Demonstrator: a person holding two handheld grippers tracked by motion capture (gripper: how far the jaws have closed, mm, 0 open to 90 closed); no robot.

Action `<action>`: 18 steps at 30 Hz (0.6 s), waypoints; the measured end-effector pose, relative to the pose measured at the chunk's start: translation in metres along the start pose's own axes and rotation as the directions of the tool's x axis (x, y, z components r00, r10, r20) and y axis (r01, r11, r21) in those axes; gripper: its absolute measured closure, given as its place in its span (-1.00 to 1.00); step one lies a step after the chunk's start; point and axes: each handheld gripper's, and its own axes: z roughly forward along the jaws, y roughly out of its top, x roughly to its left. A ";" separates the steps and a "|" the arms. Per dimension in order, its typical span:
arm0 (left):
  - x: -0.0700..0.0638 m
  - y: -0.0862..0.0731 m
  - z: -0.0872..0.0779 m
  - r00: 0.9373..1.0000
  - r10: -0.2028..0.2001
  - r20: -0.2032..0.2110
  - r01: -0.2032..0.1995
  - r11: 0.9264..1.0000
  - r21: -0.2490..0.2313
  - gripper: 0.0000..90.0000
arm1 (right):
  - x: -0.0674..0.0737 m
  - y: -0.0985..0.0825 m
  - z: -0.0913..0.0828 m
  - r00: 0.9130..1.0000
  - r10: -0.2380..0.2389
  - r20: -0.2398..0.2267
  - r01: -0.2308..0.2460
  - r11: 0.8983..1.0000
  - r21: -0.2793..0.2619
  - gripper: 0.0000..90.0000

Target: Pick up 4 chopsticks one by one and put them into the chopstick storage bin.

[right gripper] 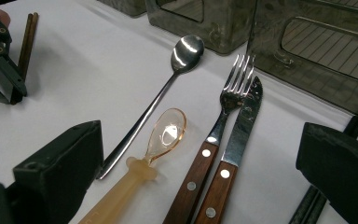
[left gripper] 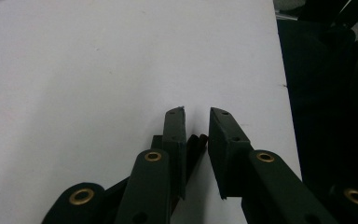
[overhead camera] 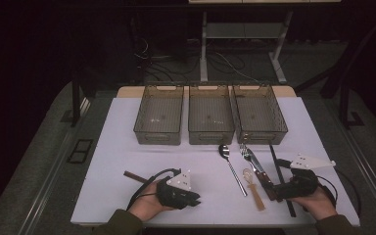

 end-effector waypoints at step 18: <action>0.008 0.003 0.002 1.000 0.011 -0.001 -0.011 1.000 -0.001 0.72 | 0.000 0.000 0.000 1.000 0.001 0.000 -0.001 1.000 0.002 -0.98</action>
